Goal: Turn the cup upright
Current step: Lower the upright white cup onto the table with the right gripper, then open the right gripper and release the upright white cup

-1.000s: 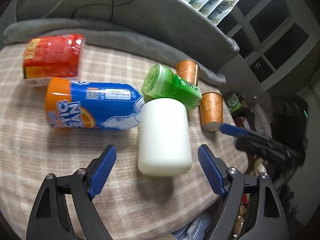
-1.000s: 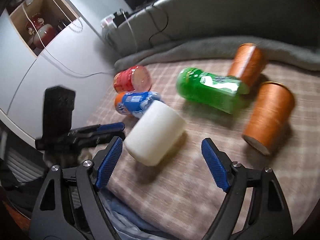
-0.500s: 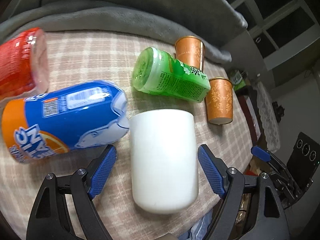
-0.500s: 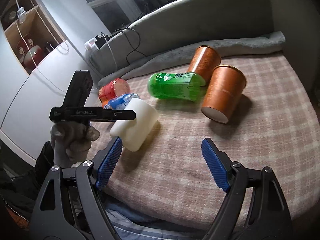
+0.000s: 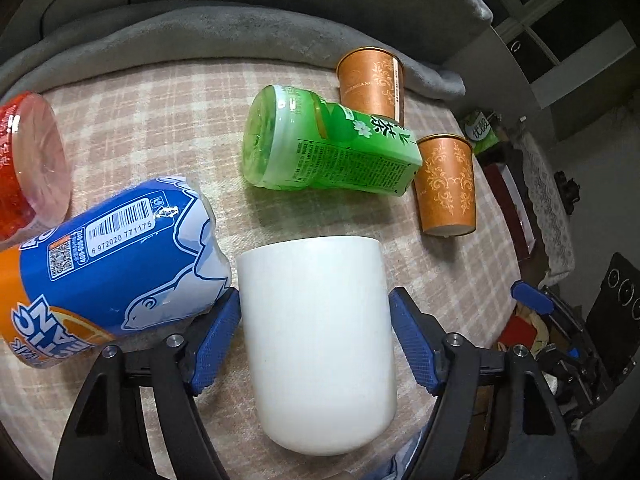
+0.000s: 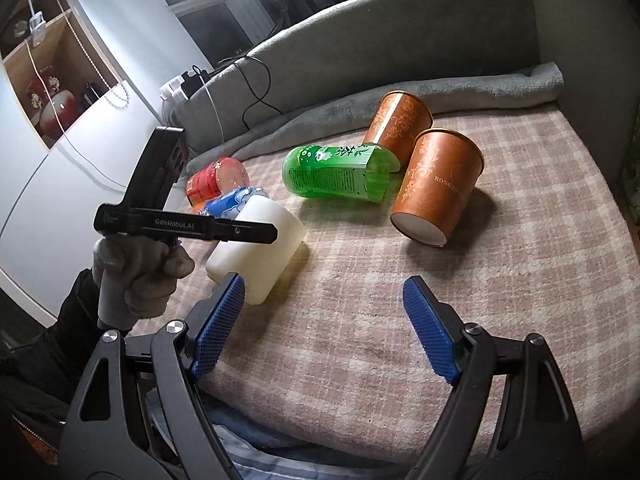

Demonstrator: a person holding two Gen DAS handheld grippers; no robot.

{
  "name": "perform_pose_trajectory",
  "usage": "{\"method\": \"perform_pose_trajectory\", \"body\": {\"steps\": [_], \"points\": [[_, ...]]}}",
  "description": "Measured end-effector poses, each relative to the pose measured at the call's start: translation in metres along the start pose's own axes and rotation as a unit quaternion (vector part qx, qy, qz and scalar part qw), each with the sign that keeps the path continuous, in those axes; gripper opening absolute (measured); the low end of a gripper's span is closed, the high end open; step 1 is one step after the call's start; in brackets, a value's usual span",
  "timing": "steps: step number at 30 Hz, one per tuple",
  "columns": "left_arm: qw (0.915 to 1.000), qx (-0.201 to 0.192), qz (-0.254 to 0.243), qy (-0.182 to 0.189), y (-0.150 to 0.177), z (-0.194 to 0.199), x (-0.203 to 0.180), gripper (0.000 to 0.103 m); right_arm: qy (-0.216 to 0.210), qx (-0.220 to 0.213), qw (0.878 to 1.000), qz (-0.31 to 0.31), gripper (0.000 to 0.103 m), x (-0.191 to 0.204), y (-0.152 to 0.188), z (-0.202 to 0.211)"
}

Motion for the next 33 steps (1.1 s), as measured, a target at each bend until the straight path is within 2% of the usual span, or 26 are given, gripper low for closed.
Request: {"method": "perform_pose_trajectory", "body": {"steps": [9, 19, 26, 33], "points": [[0.9982, -0.055, -0.009, -0.02, 0.014, 0.021, -0.009, 0.075, 0.015, 0.0, 1.0, 0.018, 0.084, 0.01, -0.001, -0.006], [0.9903, -0.13, -0.013, -0.046, 0.031, 0.042, -0.024, 0.075, 0.027, -0.002, 0.999, 0.033, 0.084, 0.017, -0.001, -0.01], [0.9855, -0.158, -0.016, -0.06, 0.039, 0.046, -0.033, 0.075, 0.032, -0.012, 0.999, 0.034, 0.084, 0.018, -0.001, -0.006], [0.9787, -0.189, -0.017, -0.077, 0.043, 0.051, -0.037, 0.075, 0.055, -0.024, 0.997, 0.051, 0.084, 0.024, 0.0, -0.003]]}}
Point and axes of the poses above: each gripper's, at about its wrist camera, not at the fingertips, and z roughly against the way its jaws point, x to its left, y to its underside, the point moved 1 cm from there along -z, roughly the way its jaws point, and after that the axes turned 14 degrees about -y, right-handed, at the moved point
